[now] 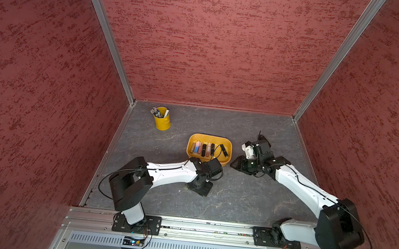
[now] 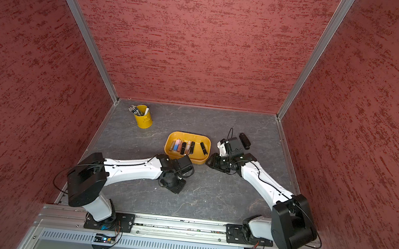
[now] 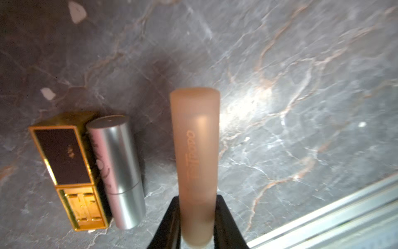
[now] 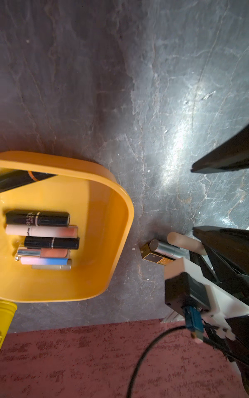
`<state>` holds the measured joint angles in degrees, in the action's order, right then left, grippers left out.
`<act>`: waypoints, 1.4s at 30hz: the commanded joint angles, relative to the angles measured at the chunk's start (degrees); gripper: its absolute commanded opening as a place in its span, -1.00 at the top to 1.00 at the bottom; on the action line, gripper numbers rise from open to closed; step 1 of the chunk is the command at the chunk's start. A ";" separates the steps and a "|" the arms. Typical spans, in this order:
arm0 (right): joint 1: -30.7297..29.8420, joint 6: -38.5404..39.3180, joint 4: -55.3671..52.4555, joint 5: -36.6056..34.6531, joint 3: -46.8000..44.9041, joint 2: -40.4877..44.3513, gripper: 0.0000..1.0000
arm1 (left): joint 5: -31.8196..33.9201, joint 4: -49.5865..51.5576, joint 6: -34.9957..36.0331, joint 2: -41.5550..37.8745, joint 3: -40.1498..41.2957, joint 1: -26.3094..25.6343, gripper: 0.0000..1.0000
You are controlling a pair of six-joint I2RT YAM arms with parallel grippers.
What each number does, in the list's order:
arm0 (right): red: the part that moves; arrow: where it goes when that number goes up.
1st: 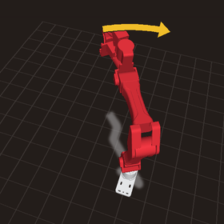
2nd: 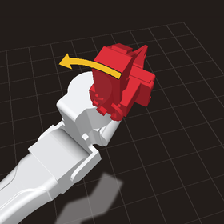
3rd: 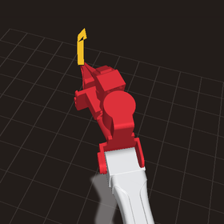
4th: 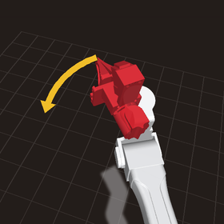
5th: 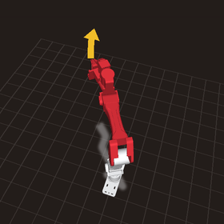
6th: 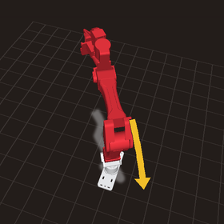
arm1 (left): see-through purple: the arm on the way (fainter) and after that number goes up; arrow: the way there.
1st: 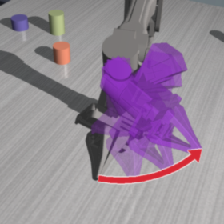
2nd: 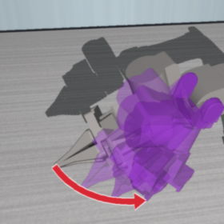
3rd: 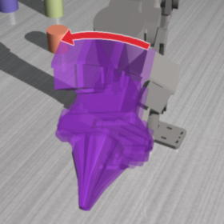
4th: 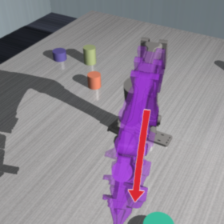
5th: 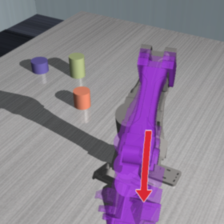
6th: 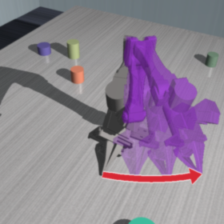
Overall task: Put the lipstick into the storage box
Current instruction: Pick up the lipstick at the center of the board.
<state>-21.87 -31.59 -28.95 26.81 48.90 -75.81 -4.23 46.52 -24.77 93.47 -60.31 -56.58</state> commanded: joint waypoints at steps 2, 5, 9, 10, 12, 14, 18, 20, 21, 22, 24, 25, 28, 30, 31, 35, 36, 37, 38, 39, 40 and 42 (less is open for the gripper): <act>3.97 -3.33 5.03 9.27 2.14 2.13 0.04 | -6.88 -7.00 0.01 -7.16 0.68 2.85 0.69; 4.59 -4.70 9.28 16.40 4.31 2.18 -0.02 | -13.34 -13.49 -1.43 -13.33 3.51 7.04 0.69; 4.55 -9.85 18.84 25.45 5.40 1.88 -0.06 | -23.92 -24.59 -5.23 -20.61 7.78 13.56 0.66; 4.55 -11.76 21.75 27.18 5.26 1.83 -0.06 | -26.59 -26.89 -6.11 -21.70 8.39 14.82 0.66; 4.05 -14.88 26.48 29.47 5.13 1.73 -0.07 | -30.64 -30.12 -7.48 -23.05 9.05 16.67 0.65; 3.04 -16.00 28.55 30.53 5.34 1.87 -0.08 | -33.60 -32.84 -8.69 -24.00 9.63 17.65 0.65; 0.35 -15.60 28.91 30.60 6.50 1.68 -0.10 | -38.20 -39.90 -12.51 -25.30 11.72 18.76 0.64; -0.25 -15.73 29.09 30.25 6.87 1.55 -0.10 | -39.41 -42.94 -14.13 -25.68 12.54 19.04 0.64; -0.44 -15.93 29.58 30.16 6.97 1.59 -0.10 | -39.61 -43.46 -14.48 -25.79 12.62 19.13 0.64; -0.69 -16.28 29.91 30.18 7.04 1.55 -0.10 | -39.67 -43.45 -14.53 -25.88 12.51 19.13 0.64; -1.19 -16.63 30.40 30.17 7.47 1.32 -0.10 | -39.94 -43.45 -14.69 -26.00 12.32 19.12 0.64; -1.61 -16.76 30.61 30.14 7.73 1.06 -0.10 | -40.03 -43.50 -14.77 -26.14 12.30 19.05 0.63; -3.18 -16.87 31.03 29.98 8.26 0.01 -0.10 | -40.06 -43.70 -15.00 -26.50 12.24 19.14 0.64; -3.98 -16.92 31.22 29.69 8.48 -0.60 -0.10 | -39.99 -43.71 -15.06 -26.67 12.19 19.18 0.64; -4.45 -17.01 31.30 29.45 8.57 -0.82 -0.09 | -39.96 -43.73 -15.07 -26.84 12.15 19.14 0.64; -5.90 -17.79 33.17 29.32 8.76 -1.39 -0.07 | -39.75 -43.37 -15.04 -27.27 12.39 19.45 0.63; -6.26 -17.88 33.42 29.21 8.84 -1.51 -0.06 | -39.77 -43.29 -15.05 -27.30 12.48 19.56 0.63; -6.64 -17.89 33.47 29.18 9.03 -1.62 -0.04 | -39.79 -43.27 -15.05 -27.51 12.54 19.74 0.63; -6.93 -17.81 33.52 29.17 9.07 -1.73 -0.03 | -39.79 -43.18 -15.03 -27.62 12.67 19.84 0.63; -7.19 -17.87 33.60 29.12 9.07 -1.88 0.00 | -39.77 -43.12 -14.96 -27.72 12.74 20.00 0.63; -7.35 -17.95 33.61 29.09 8.98 -1.95 0.03 | -39.80 -43.11 -15.09 -27.77 12.83 20.01 0.63; -7.64 -18.00 33.85 28.85 8.68 -1.96 0.14 | -39.79 -43.11 -15.05 -27.98 12.90 20.11 0.63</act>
<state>-28.95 -49.36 2.50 55.96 55.90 -77.36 -43.44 5.02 -40.07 66.67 -48.18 -36.82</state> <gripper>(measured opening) 0.446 0.241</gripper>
